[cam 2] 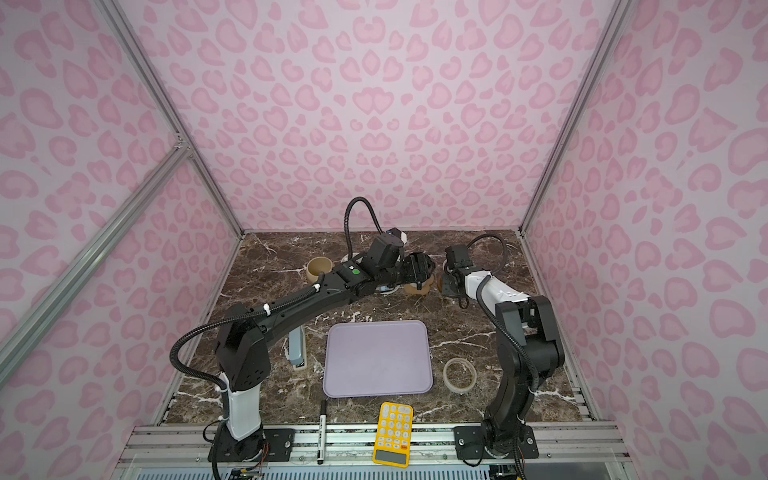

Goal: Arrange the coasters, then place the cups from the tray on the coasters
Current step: 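Lower the lavender mug onto the round wooden coaster and open the right gripper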

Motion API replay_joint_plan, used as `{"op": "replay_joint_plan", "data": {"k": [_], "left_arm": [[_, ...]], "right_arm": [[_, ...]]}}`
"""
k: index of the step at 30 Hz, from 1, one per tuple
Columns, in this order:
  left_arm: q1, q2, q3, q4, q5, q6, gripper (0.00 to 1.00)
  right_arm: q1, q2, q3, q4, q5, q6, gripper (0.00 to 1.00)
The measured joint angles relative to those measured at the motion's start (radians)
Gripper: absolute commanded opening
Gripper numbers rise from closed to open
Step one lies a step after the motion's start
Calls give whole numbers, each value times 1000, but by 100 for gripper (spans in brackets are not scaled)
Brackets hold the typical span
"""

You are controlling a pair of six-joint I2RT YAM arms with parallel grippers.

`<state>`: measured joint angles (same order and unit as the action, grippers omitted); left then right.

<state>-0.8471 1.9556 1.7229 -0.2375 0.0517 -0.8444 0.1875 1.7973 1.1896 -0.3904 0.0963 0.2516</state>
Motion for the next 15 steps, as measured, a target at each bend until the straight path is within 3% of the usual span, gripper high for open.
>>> {"op": "replay_joint_plan", "data": {"k": [9, 12, 14, 15], "left_arm": [[0, -9, -7, 3, 0, 0, 97], [0, -39, -38, 10, -6, 0, 97], [0, -77, -82, 28, -20, 5, 97], [0, -98, -109, 39, -28, 9, 97]], "right_arm": [[0, 1, -2, -34, -7, -1, 38], [1, -23, -9, -42, -7, -1, 54], [8, -53, -14, -41, -2, -2, 58], [17, -71, -19, -41, 9, -2, 73]]}}
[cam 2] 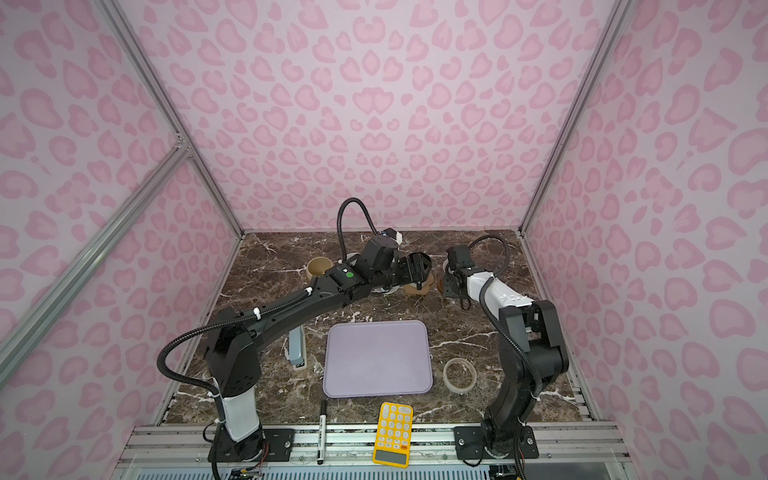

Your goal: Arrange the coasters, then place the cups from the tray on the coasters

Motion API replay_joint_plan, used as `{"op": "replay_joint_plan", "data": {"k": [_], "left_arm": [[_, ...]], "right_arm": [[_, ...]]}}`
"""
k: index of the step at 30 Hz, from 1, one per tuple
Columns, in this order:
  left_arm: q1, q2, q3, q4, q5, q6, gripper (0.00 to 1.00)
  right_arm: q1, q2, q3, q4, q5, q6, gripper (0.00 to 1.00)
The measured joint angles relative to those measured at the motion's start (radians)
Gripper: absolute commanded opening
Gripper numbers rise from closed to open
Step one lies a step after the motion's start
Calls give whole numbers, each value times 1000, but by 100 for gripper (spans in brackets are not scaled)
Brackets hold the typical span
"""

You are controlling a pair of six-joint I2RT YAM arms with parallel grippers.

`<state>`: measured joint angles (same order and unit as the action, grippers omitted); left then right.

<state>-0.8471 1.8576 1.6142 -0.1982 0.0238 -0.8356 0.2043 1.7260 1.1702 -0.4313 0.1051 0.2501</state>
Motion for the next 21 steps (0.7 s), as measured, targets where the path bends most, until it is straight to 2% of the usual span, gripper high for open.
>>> {"op": "replay_joint_plan", "data": {"k": [1, 2, 3, 7, 11, 13, 17, 19, 21], "left_arm": [[0, -29, -36, 13, -9, 7, 97], [0, -66, -80, 32, -23, 21, 97], [0, -102, -122, 45, -35, 31, 97], [7, -333, -354, 75, -158, 114, 96], [32, -589, -599, 117, -383, 297, 96], [63, -673, -719, 141, -502, 386, 95], [227, -771, -887, 152, -644, 500, 99], [271, -830, -974, 212, -688, 557, 95], [296, -879, -1065, 288, -697, 630, 97]], "right_arm": [[13, -24, -8, 0, 7, 2, 75], [29, -51, -21, 3, 17, 1, 95], [47, -86, -40, 9, 33, 2, 97], [105, -283, -152, 31, 63, 8, 97], [108, -494, -323, 168, 94, 35, 96], [106, -580, -434, 248, 101, 37, 94], [48, -642, -552, 378, 93, 14, 90], [1, -647, -575, 419, 97, -12, 88], [-41, -648, -603, 470, 105, -41, 88]]}}
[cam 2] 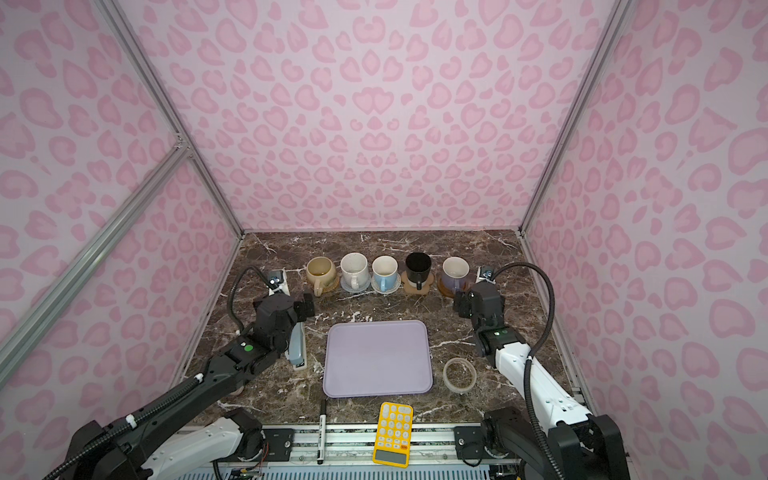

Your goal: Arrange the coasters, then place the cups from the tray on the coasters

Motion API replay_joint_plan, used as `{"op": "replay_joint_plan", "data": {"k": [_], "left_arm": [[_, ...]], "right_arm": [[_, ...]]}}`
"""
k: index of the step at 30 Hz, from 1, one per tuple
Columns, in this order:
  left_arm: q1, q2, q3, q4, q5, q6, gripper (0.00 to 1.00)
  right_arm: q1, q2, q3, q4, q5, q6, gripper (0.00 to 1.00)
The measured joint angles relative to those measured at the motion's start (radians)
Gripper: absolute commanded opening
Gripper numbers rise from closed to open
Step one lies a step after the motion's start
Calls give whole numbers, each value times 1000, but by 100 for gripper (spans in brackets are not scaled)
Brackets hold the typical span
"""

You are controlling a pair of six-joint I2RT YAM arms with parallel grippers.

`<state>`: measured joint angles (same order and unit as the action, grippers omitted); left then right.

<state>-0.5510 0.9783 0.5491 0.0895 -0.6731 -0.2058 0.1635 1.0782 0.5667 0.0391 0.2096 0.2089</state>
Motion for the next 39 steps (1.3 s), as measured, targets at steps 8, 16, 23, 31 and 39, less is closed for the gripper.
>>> {"op": "replay_joint_plan", "data": {"k": [8, 16, 23, 31, 39], "left_arm": [[302, 42, -182, 320, 44, 124, 97], [441, 240, -251, 584, 247, 157, 97], [557, 382, -283, 793, 420, 126, 97], [572, 484, -216, 843, 554, 130, 97], [575, 488, -212, 827, 597, 145, 97]], "right_arm": [[-94, 132, -151, 311, 0, -91, 89], [-129, 255, -257, 657, -27, -152, 89], [-134, 371, -286, 867, -57, -172, 90], [-134, 467, -225, 921, -98, -193, 98], [-140, 461, -209, 890, -105, -193, 98]]}}
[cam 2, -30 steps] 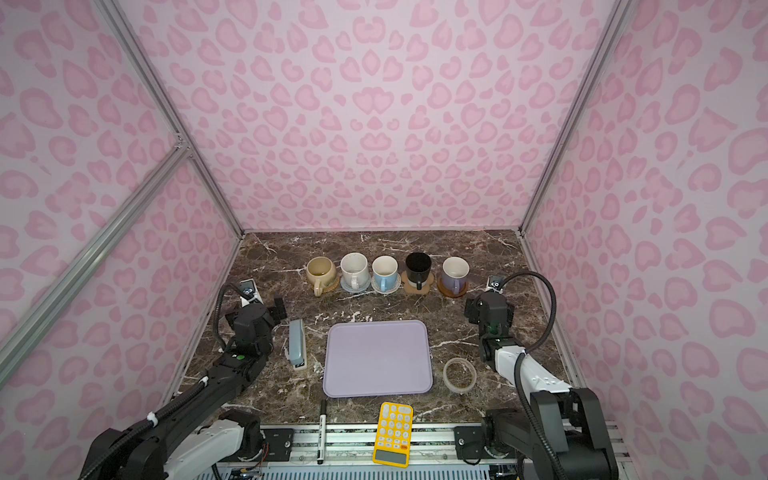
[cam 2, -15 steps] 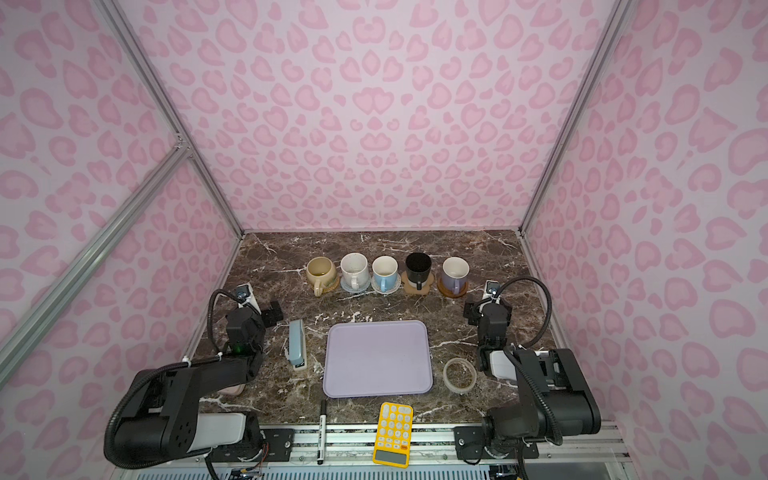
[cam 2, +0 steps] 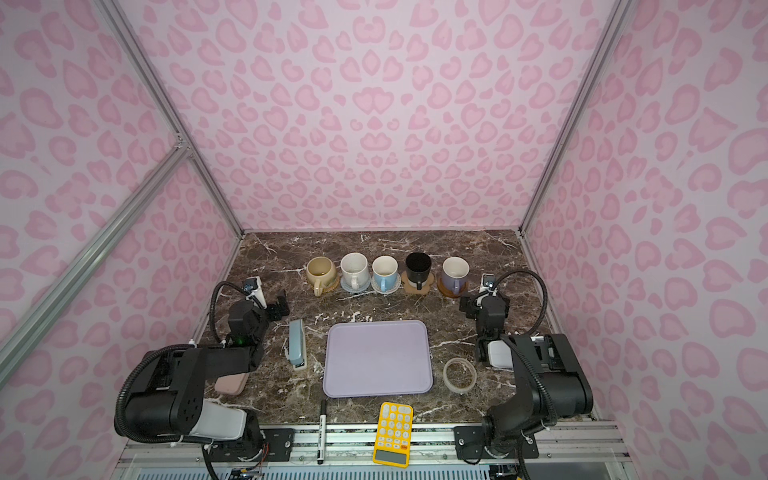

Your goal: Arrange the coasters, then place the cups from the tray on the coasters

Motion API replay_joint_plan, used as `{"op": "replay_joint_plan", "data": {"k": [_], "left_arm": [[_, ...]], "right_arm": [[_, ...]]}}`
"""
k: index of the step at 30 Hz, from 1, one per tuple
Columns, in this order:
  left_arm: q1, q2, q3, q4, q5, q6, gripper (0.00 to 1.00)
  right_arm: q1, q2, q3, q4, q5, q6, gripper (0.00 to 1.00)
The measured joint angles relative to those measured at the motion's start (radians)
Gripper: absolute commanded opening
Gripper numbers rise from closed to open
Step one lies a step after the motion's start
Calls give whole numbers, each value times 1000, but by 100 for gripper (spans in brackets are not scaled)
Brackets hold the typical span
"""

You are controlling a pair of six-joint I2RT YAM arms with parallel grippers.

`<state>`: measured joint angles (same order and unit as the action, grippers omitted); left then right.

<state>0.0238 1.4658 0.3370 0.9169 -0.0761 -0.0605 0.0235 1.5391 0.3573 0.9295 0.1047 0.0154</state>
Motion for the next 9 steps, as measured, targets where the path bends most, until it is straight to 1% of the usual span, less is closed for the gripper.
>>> {"op": "replay_joint_plan", "data": {"k": [9], "left_arm": [[-6, 7, 12, -6, 0, 1, 97]], "right_arm": [[0, -2, 0, -8, -1, 0, 98]]}}
